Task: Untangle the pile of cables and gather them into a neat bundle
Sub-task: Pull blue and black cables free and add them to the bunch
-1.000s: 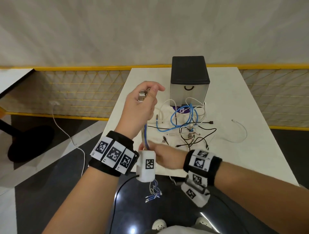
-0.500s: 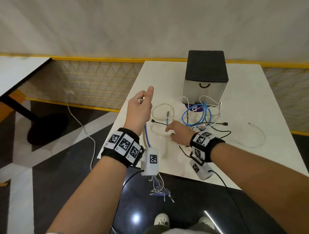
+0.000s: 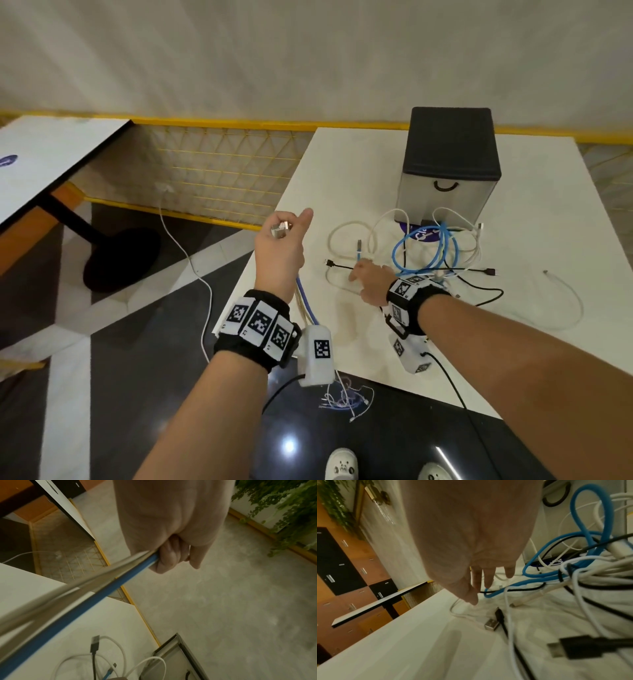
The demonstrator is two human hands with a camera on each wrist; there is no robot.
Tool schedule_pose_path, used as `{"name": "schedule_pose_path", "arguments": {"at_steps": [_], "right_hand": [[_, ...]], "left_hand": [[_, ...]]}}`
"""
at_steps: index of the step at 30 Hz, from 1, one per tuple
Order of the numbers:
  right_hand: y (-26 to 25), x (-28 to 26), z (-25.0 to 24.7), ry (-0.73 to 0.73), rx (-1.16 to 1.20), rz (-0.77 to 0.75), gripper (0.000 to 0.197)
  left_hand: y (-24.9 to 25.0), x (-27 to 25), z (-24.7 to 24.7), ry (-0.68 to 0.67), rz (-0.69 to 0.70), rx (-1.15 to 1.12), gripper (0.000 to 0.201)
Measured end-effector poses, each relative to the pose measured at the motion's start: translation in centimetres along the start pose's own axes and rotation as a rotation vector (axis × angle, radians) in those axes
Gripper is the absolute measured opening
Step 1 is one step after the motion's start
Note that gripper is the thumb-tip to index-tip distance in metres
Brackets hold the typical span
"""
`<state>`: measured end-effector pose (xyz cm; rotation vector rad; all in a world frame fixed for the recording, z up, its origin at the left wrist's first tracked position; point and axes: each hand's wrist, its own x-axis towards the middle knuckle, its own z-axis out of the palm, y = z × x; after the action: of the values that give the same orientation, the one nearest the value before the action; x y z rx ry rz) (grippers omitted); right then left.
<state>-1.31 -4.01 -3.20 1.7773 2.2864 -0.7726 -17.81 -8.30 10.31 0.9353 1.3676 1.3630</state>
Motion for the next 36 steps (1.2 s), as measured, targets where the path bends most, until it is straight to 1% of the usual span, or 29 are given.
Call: {"name": "schedule_pose_path", "arguments": {"at_steps": [3, 4, 6, 8, 12, 15, 19, 22, 24, 25, 27, 29, 32, 33, 36], "right_hand": [[0.7, -0.2, 0.2, -0.065, -0.05, 0.015, 0.047], [0.8, -0.2, 0.3, -0.067, -0.071, 0.019, 0.048], [0.9, -0.2, 0.2, -0.027, -0.078, 0.013, 0.051], [1.2, -0.4, -0.1, 0.012, -0.026, -0.005, 0.053], [2.2, -1.1, -1.1, 0.029, 0.072, -0.061, 0.055], [3.1, -1.4, -1.1, 0.05, 0.101, -0.053, 0.055], [2.8, -0.7, 0.0, 0.061, -0.023, -0.054, 0.042], [1.5, 0.6, 0.9, -0.005, -0.133, 0.003, 0.048], [1.0, 0.9, 0.8, 0.016, -0.184, 0.05, 0.049], [0.9, 1.0, 0.4, 0.018, -0.156, 0.047, 0.05], [1.1, 0.8, -0.4, 0.036, -0.027, 0.005, 0.053], [1.6, 0.0, -1.5, 0.109, 0.121, -0.076, 0.055], [2.2, -1.8, -3.1, 0.304, 0.465, -0.282, 0.053], [2.1, -2.6, -3.8, 0.358, 0.535, -0.341, 0.051], [1.6, -5.5, -6.1, 0.449, 0.575, -0.482, 0.046]], "left_hand": [[-0.1, 0.1, 0.5, 0.032, -0.03, -0.025, 0.018], [-0.1, 0.1, 0.8, 0.033, -0.029, -0.018, 0.014], [-0.1, 0.2, 1.4, 0.03, -0.021, 0.013, 0.008], [-0.2, 0.3, 1.8, 0.031, -0.011, 0.036, 0.008], [-0.6, 0.6, 2.1, 0.026, 0.002, 0.059, 0.014], [-0.9, 0.6, 2.7, 0.016, 0.001, 0.058, 0.015], [-1.1, 0.6, 3.4, 0.012, 0.009, 0.056, 0.016], [-1.3, 0.8, 3.5, 0.034, 0.018, 0.054, 0.016], [-1.3, 1.0, 3.4, 0.075, 0.014, 0.026, 0.015], [-1.3, 1.1, 3.3, 0.097, 0.011, 0.01, 0.015], [-1.4, 1.2, 2.9, 0.121, 0.016, -0.01, 0.015], [-1.5, 1.3, 2.5, 0.111, 0.031, -0.011, 0.017], [-1.3, 1.4, 2.5, 0.067, 0.059, 0.049, 0.018], [-1.2, 1.4, 2.8, 0.046, 0.068, 0.092, 0.018], [-0.5, 0.8, 4.4, -0.074, 0.136, 0.195, 0.021]]}}
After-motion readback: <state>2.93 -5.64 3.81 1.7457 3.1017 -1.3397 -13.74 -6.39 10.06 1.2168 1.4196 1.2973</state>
